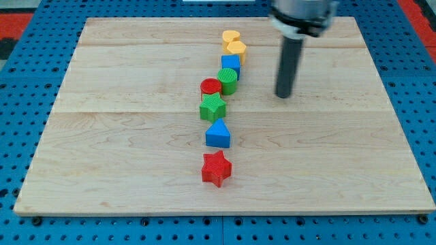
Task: Push the red circle and green star slightly to the right of the board
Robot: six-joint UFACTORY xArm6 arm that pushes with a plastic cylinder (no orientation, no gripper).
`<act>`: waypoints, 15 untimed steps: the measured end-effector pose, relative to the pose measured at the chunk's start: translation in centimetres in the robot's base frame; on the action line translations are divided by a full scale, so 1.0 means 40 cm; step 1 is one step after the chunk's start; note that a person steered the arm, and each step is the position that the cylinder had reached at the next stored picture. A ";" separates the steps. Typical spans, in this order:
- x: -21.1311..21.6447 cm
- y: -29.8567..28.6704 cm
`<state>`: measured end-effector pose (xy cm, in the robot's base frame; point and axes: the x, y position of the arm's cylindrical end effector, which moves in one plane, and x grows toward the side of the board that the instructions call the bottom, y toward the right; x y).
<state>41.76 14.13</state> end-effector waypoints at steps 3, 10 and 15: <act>-0.565 -0.018; -0.095 -0.445; 0.053 -0.463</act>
<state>43.88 -4.38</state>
